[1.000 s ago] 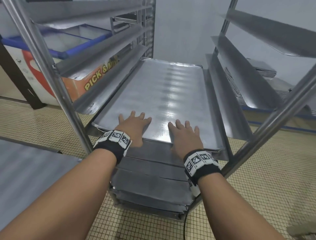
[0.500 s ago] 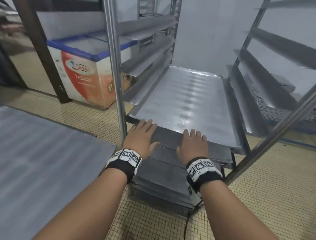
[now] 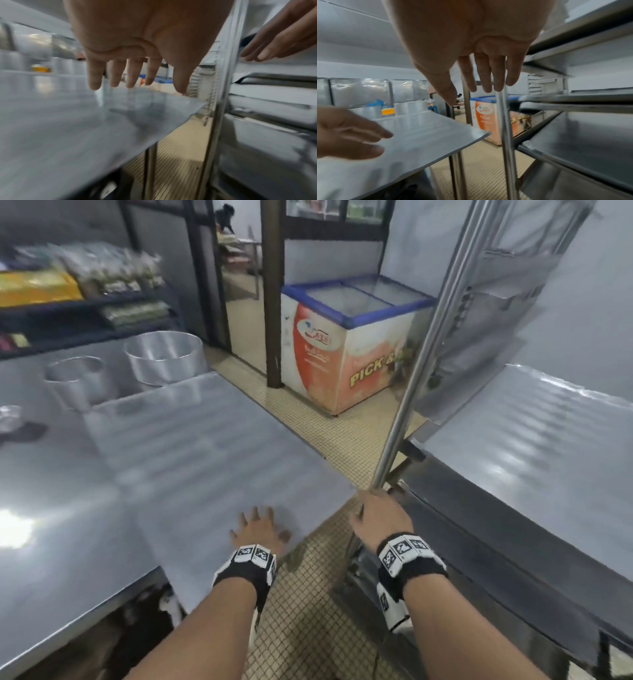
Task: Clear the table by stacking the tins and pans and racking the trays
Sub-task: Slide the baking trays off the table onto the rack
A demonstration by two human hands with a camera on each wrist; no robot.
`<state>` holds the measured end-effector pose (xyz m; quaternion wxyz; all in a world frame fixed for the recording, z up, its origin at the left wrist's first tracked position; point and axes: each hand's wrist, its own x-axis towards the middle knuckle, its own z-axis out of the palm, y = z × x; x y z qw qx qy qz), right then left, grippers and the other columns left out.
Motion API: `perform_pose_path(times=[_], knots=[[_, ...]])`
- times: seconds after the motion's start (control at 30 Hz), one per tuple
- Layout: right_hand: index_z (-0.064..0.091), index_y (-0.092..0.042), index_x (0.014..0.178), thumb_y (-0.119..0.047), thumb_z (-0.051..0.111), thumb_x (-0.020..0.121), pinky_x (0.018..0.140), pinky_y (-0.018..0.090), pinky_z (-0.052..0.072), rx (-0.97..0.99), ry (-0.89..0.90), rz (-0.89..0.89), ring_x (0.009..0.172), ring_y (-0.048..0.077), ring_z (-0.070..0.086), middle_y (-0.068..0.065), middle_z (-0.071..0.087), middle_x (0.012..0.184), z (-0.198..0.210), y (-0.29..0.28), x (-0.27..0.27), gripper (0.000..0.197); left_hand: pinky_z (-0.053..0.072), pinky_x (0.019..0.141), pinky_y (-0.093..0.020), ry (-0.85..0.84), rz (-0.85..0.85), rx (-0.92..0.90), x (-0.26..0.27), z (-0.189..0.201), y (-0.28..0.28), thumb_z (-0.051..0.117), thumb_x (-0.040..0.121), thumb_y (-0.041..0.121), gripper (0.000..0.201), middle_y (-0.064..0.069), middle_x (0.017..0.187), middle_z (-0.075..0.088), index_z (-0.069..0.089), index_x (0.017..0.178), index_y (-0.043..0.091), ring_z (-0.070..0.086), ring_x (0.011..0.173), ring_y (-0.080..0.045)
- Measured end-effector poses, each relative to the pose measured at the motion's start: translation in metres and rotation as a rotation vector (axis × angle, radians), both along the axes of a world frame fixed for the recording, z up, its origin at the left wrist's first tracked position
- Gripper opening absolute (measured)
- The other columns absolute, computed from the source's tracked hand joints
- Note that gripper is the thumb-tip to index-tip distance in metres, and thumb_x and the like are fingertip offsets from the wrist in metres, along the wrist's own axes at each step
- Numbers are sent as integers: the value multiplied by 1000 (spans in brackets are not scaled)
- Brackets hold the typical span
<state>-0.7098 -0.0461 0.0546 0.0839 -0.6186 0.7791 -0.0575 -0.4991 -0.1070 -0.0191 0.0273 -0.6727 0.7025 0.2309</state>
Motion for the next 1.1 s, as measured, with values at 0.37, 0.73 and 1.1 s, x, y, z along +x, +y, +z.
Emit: perform_pose_path(times=[0.37, 0.73, 1.1], knots=[[64, -14, 108, -35, 56, 77, 87, 37, 56, 265, -48, 247, 97, 28, 66, 7, 70, 108, -77, -86, 21, 38, 5, 112, -73, 26, 415, 118, 72, -49, 43, 69, 78, 62, 99, 8, 165, -19, 3, 152, 54, -16, 153, -26], [1, -16, 156, -66, 83, 50, 120, 52, 15, 290, -351, 35, 150, 33, 6, 11, 4, 163, -130, -107, 4, 143, 21, 116, -60, 70, 1011, 109, 81, -57, 89, 92, 30, 66, 172, -17, 159, -6, -25, 151, 33, 8, 147, -42], [17, -20, 147, -72, 88, 10, 110, 63, 30, 312, -469, -131, 140, 41, 30, 13, 27, 153, -133, -101, 28, 162, 44, 104, -43, -29, 1293, 89, 83, -23, 107, 97, 30, 55, 124, -16, 125, 47, 31, 125, 12, 45, 121, -33]])
